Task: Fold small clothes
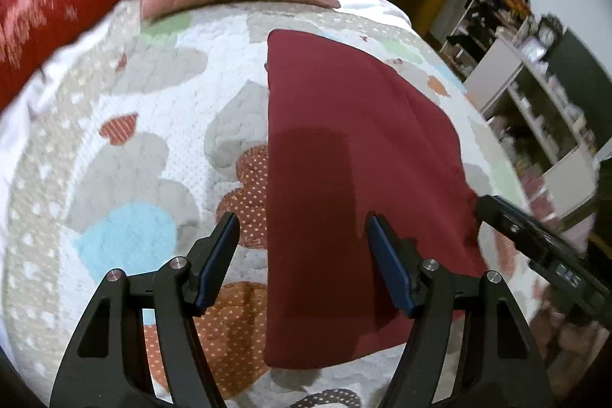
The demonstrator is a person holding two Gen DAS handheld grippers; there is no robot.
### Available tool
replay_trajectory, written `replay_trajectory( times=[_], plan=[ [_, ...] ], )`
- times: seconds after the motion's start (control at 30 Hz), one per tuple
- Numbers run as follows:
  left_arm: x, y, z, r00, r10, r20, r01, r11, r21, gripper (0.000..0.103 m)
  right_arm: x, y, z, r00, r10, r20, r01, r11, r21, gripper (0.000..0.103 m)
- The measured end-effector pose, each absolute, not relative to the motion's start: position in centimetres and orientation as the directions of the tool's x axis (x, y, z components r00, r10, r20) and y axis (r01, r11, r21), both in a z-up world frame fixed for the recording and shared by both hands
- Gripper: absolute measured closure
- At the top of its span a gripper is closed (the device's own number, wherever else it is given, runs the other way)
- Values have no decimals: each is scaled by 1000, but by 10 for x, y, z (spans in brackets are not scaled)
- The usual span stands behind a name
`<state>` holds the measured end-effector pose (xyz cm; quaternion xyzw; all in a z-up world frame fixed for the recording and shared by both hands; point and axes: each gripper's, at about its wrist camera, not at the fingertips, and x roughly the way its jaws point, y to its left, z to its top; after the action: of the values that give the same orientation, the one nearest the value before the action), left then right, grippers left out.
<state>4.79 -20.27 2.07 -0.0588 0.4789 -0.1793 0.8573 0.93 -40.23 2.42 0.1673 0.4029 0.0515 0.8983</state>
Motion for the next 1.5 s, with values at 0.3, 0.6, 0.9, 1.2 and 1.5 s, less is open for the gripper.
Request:
replay_trajectory(
  times=[0.3,0.6,0.9,1.2,1.5],
  plan=[
    [74,-198,5,391,-501,-772,242,866,-438,24,54,-430,-12,639,323,-698,174,823,541,23],
    [94,-209,-14,320,-572,-755,254,820,-513,14,81,-426,-28,664,370,-650,112,810,576,15],
    [72,-221,8,367,-531,-764,344,840,-419,44,73,-414,-8,671,374,-640,46,841,539,62],
    [6,-176,41,352,-511,-784,311,854,-417,45,16,-386,30,627,475,-617,-23,803,595,63],
    [-40,-147,3,358,-448,-819,251,891,-378,33,-33,-343,-2,562,372,-739,-12,896,443,43]
  ],
)
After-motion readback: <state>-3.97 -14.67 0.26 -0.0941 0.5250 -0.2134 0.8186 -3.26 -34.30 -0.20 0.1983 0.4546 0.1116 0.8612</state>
